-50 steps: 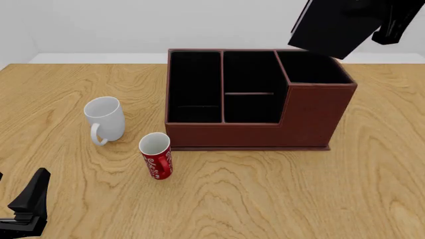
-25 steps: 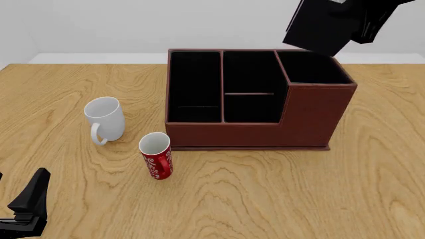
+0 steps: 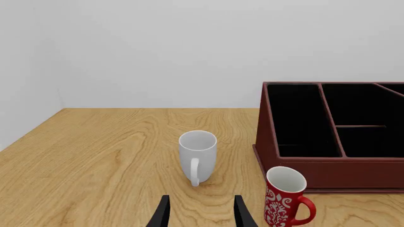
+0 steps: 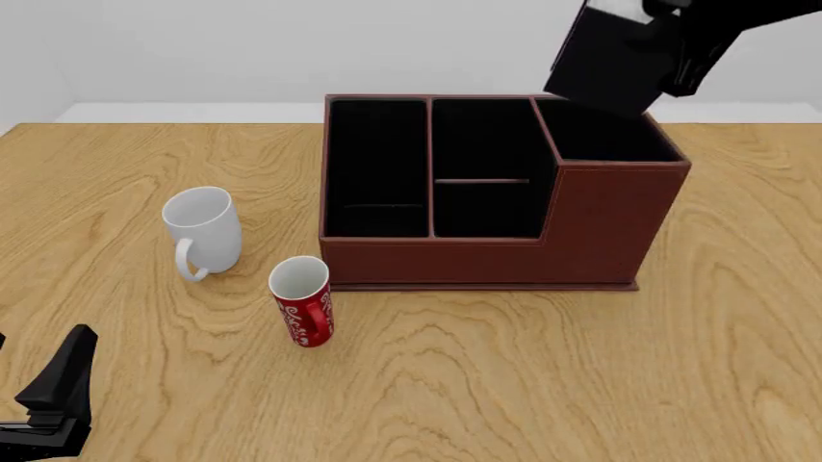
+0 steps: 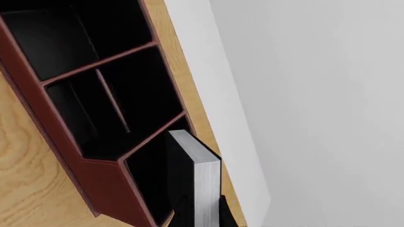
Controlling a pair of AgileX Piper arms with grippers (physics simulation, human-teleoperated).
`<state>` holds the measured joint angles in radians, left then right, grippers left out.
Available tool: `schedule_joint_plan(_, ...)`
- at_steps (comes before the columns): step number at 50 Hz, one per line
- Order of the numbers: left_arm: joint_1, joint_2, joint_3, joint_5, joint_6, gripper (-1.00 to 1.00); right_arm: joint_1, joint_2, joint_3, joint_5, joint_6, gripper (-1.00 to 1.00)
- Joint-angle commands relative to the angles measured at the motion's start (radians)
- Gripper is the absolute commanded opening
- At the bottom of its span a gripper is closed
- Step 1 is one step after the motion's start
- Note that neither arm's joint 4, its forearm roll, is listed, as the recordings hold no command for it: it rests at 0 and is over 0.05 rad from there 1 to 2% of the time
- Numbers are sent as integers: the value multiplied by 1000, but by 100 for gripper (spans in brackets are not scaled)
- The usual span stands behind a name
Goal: Pick up the book and place it in the right compartment of the caddy.
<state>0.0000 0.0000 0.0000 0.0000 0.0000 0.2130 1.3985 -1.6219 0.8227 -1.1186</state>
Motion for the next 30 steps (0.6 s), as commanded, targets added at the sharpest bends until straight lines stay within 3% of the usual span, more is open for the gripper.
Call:
schedule_joint_plan(1, 0, 0, 0, 0, 0, 100, -16, 7, 3, -33, 35, -100)
schedule_joint_plan(30, 0, 0, 0, 0, 0, 100, -41, 49, 38, -96, 55, -100)
